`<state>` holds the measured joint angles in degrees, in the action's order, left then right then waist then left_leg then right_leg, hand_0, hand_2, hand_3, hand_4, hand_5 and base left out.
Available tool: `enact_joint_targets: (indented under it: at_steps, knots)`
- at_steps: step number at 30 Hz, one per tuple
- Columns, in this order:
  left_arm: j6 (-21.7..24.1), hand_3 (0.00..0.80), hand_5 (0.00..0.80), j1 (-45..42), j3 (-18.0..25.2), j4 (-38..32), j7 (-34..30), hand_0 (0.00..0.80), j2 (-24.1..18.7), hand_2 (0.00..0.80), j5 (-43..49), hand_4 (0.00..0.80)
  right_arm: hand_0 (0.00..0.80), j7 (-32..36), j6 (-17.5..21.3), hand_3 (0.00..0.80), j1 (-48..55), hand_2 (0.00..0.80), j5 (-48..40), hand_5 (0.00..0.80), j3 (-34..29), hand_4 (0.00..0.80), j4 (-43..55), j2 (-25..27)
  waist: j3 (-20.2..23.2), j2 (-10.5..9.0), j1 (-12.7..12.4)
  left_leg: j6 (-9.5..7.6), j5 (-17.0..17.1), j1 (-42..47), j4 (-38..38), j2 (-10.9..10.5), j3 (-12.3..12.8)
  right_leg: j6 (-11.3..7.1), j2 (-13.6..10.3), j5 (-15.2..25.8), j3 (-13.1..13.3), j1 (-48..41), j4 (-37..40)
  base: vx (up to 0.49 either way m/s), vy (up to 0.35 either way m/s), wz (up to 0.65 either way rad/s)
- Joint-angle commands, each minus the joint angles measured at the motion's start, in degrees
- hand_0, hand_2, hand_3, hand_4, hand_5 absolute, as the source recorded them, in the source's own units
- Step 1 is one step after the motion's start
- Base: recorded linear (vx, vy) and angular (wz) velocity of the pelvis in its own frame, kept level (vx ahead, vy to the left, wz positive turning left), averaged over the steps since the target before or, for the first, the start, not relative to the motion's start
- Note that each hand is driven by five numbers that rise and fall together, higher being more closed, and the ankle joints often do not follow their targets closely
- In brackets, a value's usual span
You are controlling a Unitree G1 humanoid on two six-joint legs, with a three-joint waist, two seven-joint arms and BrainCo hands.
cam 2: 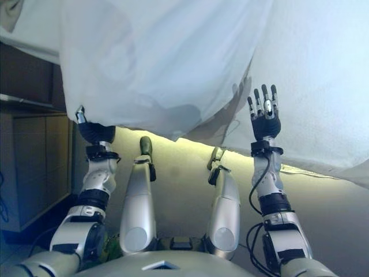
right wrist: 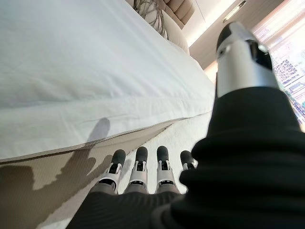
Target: Make the bed neatly
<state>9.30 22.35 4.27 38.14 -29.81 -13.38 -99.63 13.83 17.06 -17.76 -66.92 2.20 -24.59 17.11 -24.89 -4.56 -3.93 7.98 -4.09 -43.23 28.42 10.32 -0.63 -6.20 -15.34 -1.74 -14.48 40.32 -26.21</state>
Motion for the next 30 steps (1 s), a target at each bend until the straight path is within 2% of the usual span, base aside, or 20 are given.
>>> enact_joint_targets:
  at_steps: [1, 8, 22, 23, 24, 30]
  knots:
    - [3.82, 0.800, 0.800, -6.87, 10.90, -1.10, 0.03, 0.800, -3.26, 0.800, -3.96, 0.800, 0.000, 1.72, 2.56, 0.000, 3.92, 0.000, 0.77, 0.000, -5.64, 0.000, 5.50, 2.00, 1.63, -0.08, -2.79, -3.66, 4.19, -2.98, -0.89, -3.68, 0.23, -1.31, -2.36, -1.20, -1.68, -2.65, 0.38, 0.004, -0.044, 0.11]
    - [3.16, 0.800, 0.800, -7.78, 11.49, -1.75, 1.67, 0.800, -2.20, 0.800, -3.82, 0.800, 0.000, 1.75, 3.56, 0.000, 4.61, 0.000, 0.29, 0.000, -6.16, 0.000, 5.77, 1.02, 1.11, -0.26, -3.56, -3.81, 4.49, -2.72, -1.44, -4.16, -0.32, -1.51, -2.13, -0.81, -2.65, -3.33, 0.80, 0.007, -0.061, 0.06]
    - [2.57, 0.800, 0.800, -7.19, 10.47, -2.38, 2.15, 0.800, -1.77, 0.800, -3.96, 0.800, 0.000, 2.22, 3.76, 0.000, 5.19, 0.000, -1.63, 0.000, -6.63, 0.000, 5.60, 0.75, 0.66, -0.88, -3.50, -3.86, 4.15, -2.02, -1.01, -4.23, -0.84, -1.81, -1.54, -0.06, -3.55, -4.43, 1.08, 0.013, -0.042, 0.04]
    - [2.49, 0.605, 0.605, -7.36, 10.30, -2.45, 2.73, 0.605, -1.66, 0.605, -3.67, 0.605, 0.000, 2.08, 3.77, 0.000, 5.40, 0.000, -1.63, 0.000, -6.49, 0.000, 5.92, 0.52, 0.64, -0.93, -3.48, -3.89, 4.08, -1.76, -1.04, -4.24, -0.82, -1.79, -1.40, -0.05, -3.57, -4.71, 1.18, 0.016, -0.043, 0.01]
    - [2.40, 0.000, 0.000, -7.49, 10.02, -2.53, 3.49, 0.000, -1.58, 0.000, -3.39, 0.000, 0.000, 1.94, 3.68, 0.000, 5.68, 0.000, -1.67, 0.000, -6.43, 0.000, 6.35, 0.26, 0.66, -1.02, -3.47, -3.93, 4.04, -1.39, -1.21, -4.29, -0.79, -1.79, -1.27, 0.03, -3.61, -5.14, 1.46, 0.017, -0.051, 0.00]
    - [0.91, 0.000, 0.000, -7.73, 8.65, -1.77, 3.15, 0.000, -0.55, 0.000, -4.69, 0.000, 0.000, 2.69, 4.02, 0.000, 6.63, 0.000, -3.06, 0.000, -6.03, 0.000, 6.08, -0.70, 1.48, -1.33, -3.56, -3.72, 3.98, 2.09, -2.94, -4.42, -0.59, -2.10, -0.89, 0.94, -4.40, -9.64, 4.41, 0.036, -0.064, 0.05]
